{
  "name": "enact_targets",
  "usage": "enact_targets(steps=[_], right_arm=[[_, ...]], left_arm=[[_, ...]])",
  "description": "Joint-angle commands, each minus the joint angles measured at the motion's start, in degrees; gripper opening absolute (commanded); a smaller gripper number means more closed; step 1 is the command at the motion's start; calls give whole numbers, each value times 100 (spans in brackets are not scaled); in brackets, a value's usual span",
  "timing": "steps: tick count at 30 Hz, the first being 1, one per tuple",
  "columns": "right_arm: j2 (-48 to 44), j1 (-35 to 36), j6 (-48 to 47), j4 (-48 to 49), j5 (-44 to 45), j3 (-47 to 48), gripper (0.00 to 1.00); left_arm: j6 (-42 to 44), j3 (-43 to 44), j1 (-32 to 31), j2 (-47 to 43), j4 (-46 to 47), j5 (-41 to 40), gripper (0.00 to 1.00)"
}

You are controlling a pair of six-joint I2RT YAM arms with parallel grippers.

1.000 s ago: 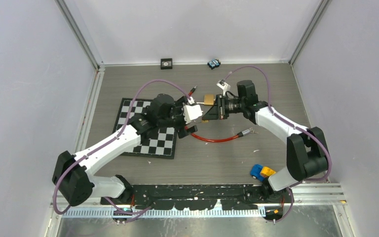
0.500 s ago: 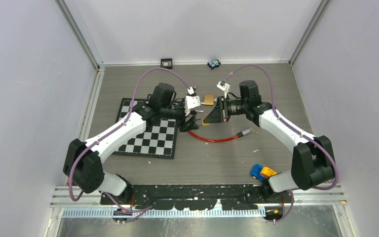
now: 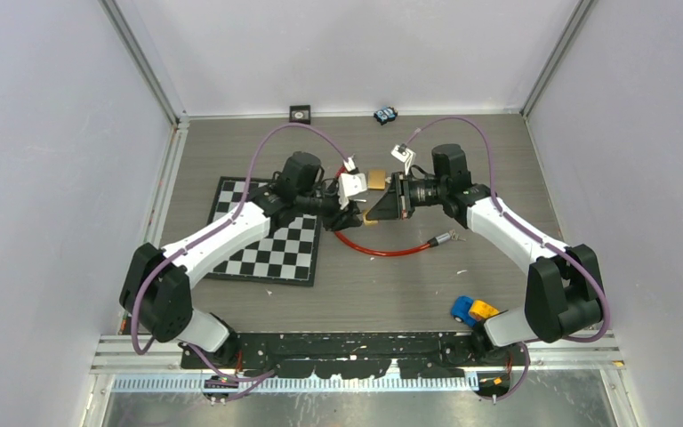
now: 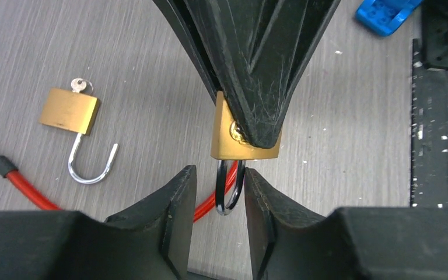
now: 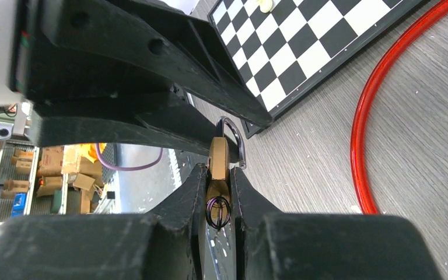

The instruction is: Unlock with the key

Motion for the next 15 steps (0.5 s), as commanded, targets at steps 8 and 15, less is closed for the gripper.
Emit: enact_targets(steps=[8, 15], right_arm=[[34, -59, 618, 781, -150, -143, 1], [248, -109, 651, 796, -92, -176, 1]], left_arm=[[767, -1168, -968, -396, 2324, -3642, 38], [724, -1365, -1012, -532, 2931, -4652, 45]])
